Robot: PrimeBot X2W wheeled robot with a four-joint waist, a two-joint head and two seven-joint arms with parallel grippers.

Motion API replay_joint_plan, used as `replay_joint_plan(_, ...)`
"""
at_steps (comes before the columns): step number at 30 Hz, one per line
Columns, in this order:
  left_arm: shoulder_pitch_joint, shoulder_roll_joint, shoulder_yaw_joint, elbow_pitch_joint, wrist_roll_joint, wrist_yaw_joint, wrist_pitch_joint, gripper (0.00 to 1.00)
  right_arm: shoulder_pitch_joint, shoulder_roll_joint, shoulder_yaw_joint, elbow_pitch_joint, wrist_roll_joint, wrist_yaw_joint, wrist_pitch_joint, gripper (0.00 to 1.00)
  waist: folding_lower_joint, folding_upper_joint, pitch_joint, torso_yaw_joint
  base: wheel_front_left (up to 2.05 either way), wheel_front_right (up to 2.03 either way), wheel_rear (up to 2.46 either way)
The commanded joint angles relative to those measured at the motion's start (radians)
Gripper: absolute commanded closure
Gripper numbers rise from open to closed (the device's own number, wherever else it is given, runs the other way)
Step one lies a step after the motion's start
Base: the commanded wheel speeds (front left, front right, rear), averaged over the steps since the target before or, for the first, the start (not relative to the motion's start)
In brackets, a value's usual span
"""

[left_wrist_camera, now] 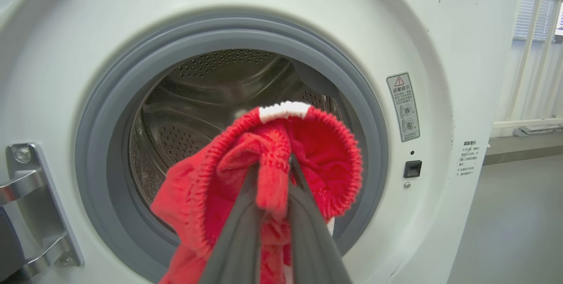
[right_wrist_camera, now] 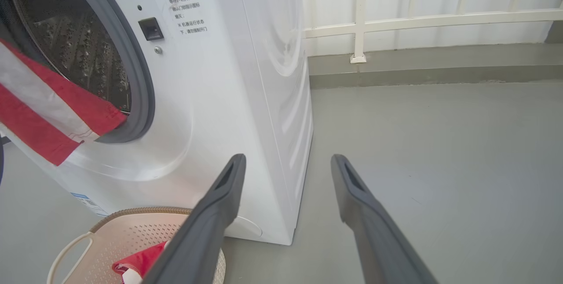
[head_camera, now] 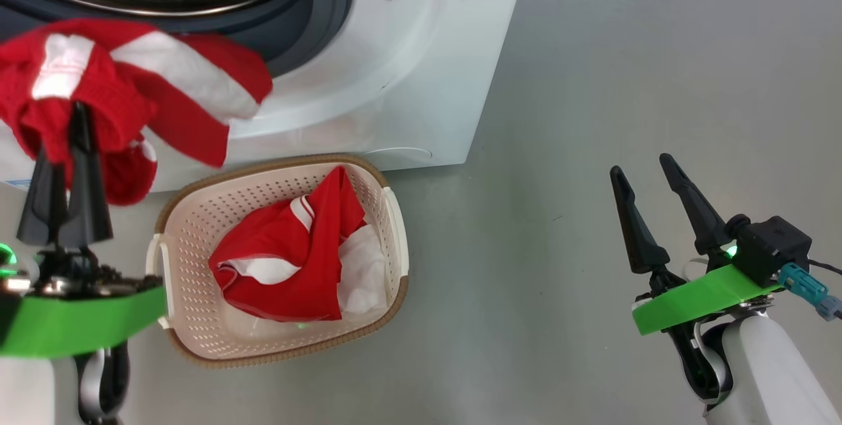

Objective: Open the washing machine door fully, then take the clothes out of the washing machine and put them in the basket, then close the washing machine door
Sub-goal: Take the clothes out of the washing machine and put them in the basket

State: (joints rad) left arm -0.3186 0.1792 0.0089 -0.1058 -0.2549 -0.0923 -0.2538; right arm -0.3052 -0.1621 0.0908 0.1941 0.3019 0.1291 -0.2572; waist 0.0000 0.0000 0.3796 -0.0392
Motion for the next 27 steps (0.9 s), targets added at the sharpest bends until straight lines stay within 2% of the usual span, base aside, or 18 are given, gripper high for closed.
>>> replay_joint_plan(1, 0.022, 0.018, 0.041, -0.052, 0.018, -0.005, -0.008, 1.0, 0.017, -0.006, 0.026, -0.024, 0.0, 0.002, -0.005, 0.0, 0.0, 0.0, 0.001, 0.001, 0.0, 0.0, 0.0)
replay_joint_plan(5, 0.061, -0.001, 0.035, -0.086, 0.024, -0.007, -0.008, 1.0, 0.015, -0.008, 0.026, -0.024, 0.0, 0.002, -0.005, 0.0, 0.0, 0.0, 0.007, 0.004, 0.0, 0.0, 0.0)
replay_joint_plan(11, 0.086, -0.027, -0.003, -0.005, 0.011, -0.019, -0.008, 1.0, 0.003, -0.006, 0.032, -0.022, 0.001, 0.002, -0.005, 0.0, 0.0, 0.0, 0.017, 0.0, 0.0, 0.0, 0.0)
replay_joint_plan(20, 0.065, -0.056, -0.065, 0.235, 0.005, -0.033, -0.008, 1.0, -0.012, 0.004, 0.039, -0.026, 0.0, 0.002, -0.005, 0.0, 0.0, 0.0, 0.041, -0.02, 0.0, 0.0, 0.0)
replay_joint_plan(27, -0.004, -0.056, -0.091, 0.431, 0.003, -0.037, -0.008, 1.0, -0.025, 0.012, 0.036, -0.03, 0.001, 0.002, -0.005, 0.0, 0.0, 0.0, 0.072, -0.033, 0.0, 0.0, 0.0)
